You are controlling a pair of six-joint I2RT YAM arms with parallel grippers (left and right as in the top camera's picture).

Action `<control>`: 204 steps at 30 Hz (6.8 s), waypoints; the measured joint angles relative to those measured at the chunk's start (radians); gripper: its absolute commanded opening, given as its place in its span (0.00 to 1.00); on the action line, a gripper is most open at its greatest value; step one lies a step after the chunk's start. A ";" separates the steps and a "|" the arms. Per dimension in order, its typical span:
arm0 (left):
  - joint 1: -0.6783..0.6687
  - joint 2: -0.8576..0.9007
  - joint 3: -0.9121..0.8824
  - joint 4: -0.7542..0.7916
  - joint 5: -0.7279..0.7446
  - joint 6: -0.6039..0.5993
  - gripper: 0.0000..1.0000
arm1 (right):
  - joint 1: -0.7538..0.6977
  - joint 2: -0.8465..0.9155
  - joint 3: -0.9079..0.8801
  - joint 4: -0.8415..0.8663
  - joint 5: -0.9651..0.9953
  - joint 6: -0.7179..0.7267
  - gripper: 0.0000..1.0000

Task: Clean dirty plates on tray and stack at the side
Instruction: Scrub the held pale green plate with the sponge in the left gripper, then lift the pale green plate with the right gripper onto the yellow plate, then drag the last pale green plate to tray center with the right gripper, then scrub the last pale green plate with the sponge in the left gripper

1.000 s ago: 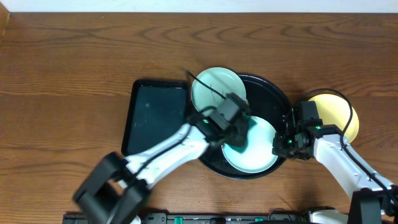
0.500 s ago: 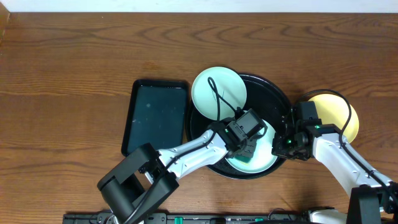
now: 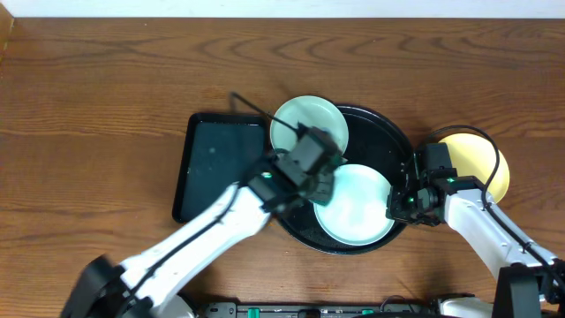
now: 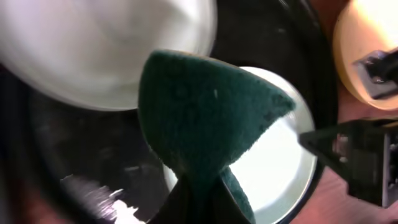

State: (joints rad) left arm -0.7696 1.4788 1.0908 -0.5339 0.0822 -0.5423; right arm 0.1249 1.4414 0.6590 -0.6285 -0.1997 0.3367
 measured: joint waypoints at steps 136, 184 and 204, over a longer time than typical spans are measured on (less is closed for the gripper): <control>0.662 0.263 -0.024 -0.033 0.129 0.435 0.12 | -0.519 -0.112 0.180 0.056 0.504 0.082 0.30; 0.662 0.263 -0.032 -0.032 0.129 0.439 0.45 | 0.142 0.353 0.185 0.638 -0.124 0.038 0.01; 0.649 0.259 -0.149 0.109 0.131 0.441 0.12 | 0.148 0.185 0.184 0.139 0.056 -0.016 0.01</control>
State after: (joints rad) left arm -0.1204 1.7378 0.9417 -0.4252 0.2131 -0.1009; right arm 0.2729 1.6260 0.8429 -0.4896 -0.1432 0.3206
